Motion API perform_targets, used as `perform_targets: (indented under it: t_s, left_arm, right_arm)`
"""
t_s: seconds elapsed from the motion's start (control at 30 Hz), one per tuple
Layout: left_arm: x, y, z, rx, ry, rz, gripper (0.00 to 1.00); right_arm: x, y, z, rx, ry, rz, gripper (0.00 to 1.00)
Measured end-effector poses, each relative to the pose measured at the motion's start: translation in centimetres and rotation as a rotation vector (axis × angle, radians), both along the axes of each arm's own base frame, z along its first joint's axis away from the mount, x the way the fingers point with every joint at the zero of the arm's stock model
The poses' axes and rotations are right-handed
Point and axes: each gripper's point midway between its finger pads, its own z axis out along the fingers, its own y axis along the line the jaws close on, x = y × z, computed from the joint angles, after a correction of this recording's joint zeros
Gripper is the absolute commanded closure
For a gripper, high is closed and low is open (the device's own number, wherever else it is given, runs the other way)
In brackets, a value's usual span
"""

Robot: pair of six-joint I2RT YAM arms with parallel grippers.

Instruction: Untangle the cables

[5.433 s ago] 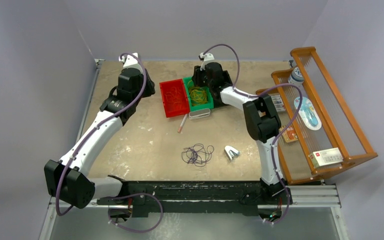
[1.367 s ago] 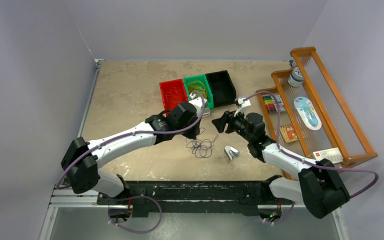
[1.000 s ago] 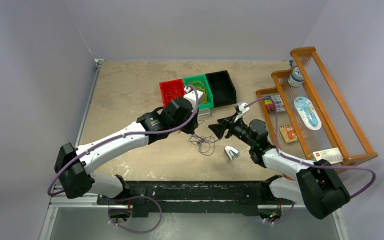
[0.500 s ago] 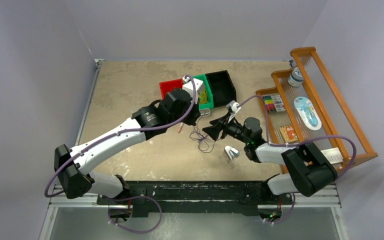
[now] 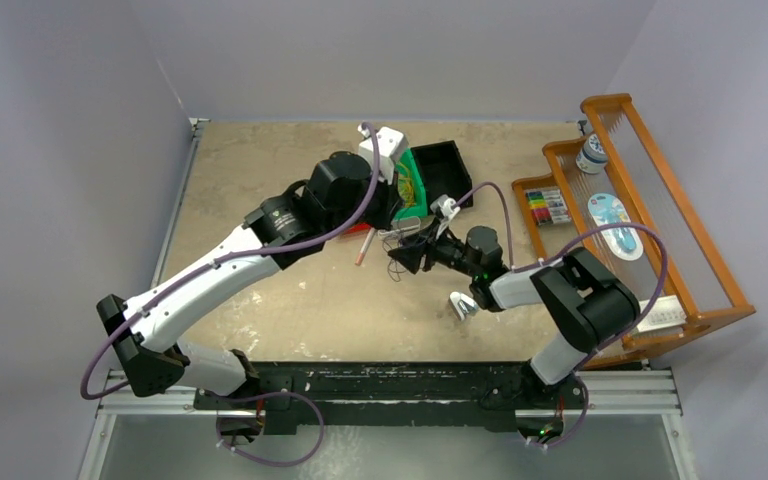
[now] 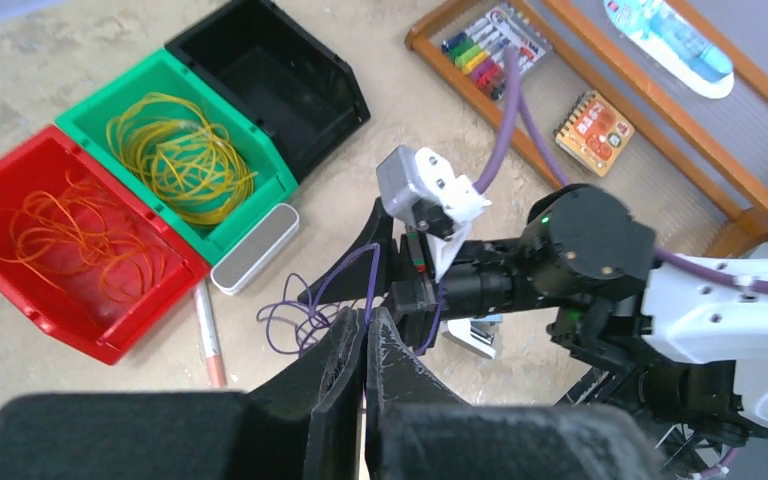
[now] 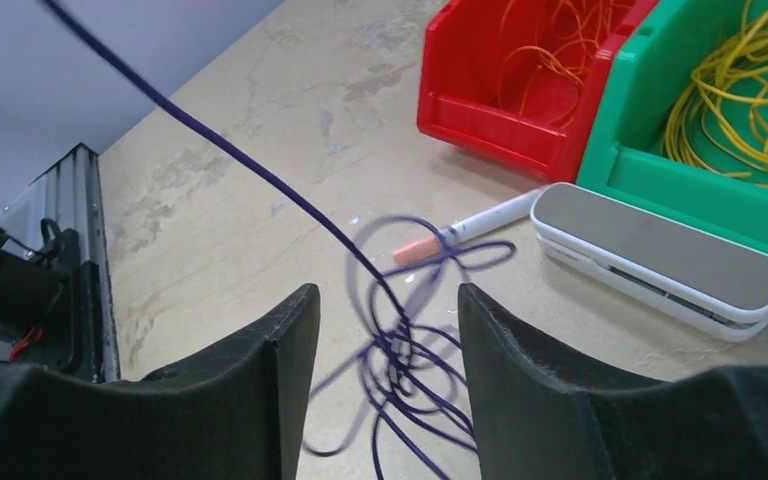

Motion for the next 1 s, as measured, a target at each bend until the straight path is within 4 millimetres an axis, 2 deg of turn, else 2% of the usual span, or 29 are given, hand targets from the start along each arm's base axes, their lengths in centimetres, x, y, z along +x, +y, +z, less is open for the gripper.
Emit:
perform_targets:
  t_s: [0.13,0.3,0.43,0.57,0.77,1.0]
  left_arm:
    - [0.1,0.5,3.0,-0.014,-0.049,0.006,1.0]
    - [0.3,1.5,7.7,-0.051,-0.132,0.031,1.0]
    - [0.5,2.5,11.0,-0.084,-0.193,0.062,1.0]
    - [0.7,3.8,14.0,-0.114,-0.249,0.111,1.0]
    - [0.9,6.7,18.5,-0.159,-0.338,0.22,1.0]
    - [-0.1,12.1,24.1,-0.245,-0.455,0.377,1.0]
  right_arm:
    - [0.7,0.1,-1.3,-0.003,0.033,-0.025,0.57]
    - [0.9,0.0,-3.8,-0.021,0.102,-0.048,0.7]
    - [0.9,0.0,-5.3,-0.027,0.144,-0.051,0.71]
    - [0.9,0.1,-5.8,-0.02,0.159,-0.053,0.71]
    - [0.8,-0.1,-6.6,-0.023,0.176,-0.066,0.71]
    - [0.5,-1.0,-8.1,-0.051,0.21,-0.106,0.77]
